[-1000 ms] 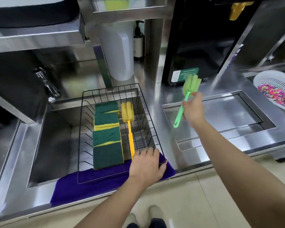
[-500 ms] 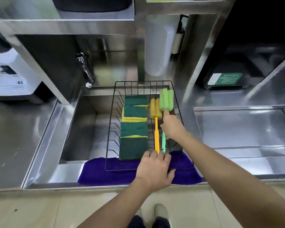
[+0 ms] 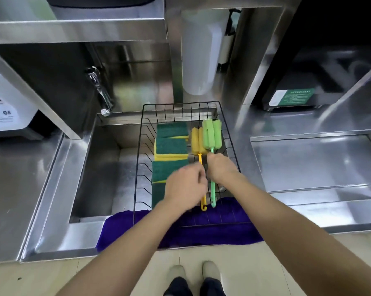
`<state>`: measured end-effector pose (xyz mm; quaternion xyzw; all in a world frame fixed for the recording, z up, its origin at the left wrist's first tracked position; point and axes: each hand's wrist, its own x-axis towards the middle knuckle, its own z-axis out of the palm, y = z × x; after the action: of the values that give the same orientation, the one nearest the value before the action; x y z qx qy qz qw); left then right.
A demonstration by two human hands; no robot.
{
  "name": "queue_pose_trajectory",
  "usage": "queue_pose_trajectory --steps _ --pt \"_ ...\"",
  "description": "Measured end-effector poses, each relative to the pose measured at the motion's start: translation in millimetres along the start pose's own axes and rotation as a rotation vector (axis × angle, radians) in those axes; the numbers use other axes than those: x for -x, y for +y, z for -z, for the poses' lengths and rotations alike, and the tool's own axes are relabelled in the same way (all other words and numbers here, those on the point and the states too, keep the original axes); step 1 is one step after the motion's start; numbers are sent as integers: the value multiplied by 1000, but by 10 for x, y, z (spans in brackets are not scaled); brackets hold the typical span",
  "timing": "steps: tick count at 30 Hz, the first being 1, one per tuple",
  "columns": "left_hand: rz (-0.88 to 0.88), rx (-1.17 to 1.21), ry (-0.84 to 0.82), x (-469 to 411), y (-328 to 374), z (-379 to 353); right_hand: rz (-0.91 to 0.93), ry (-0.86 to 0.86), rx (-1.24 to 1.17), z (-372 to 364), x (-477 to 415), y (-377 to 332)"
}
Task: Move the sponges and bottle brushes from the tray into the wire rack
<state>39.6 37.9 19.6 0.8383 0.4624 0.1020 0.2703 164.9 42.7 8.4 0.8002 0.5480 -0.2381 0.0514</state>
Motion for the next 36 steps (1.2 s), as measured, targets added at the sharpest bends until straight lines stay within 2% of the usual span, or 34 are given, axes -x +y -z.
queue_pose_trajectory --steps 2,5,7,10,16,18,20,23,25,28,31,34,36 --pt "-36 -124 93 -297 -81 76 3 7 -4 1 -6 -7" --pt "-73 -368 4 -749 -216 119 6 10 8 9 -9 -2" --pt "-92 -439 -50 -981 -259 100 12 5 15 4 -3 4" --pt "-156 -437 -79 -1229 -245 20 23 -8 15 12 -10 9" --pt "-112 -350 -246 -1451 -239 -109 27 -128 0 95 -9 12" --pt "-111 -316 -253 -1486 -276 -102 23 -122 -7 144 -2 26" --pt "-113 -297 -241 -1511 -308 -67 23 18 -21 220 -25 68" --pt "-101 -271 -252 -1509 -350 -71 81 353 -15 340 -178 162" --pt "-94 -269 -276 -1493 -388 -113 129 412 -47 387 -342 229" --pt "-91 -241 -297 -1466 -431 -168 154 266 -65 415 -550 300" --pt "-85 -246 -246 -1456 -406 -175 149 123 -34 411 -678 367" --pt "-148 -418 -209 -1457 -389 -154 173 132 26 438 -711 395" --pt "-135 -445 -196 -1462 -422 -110 194 175 104 446 -699 388"
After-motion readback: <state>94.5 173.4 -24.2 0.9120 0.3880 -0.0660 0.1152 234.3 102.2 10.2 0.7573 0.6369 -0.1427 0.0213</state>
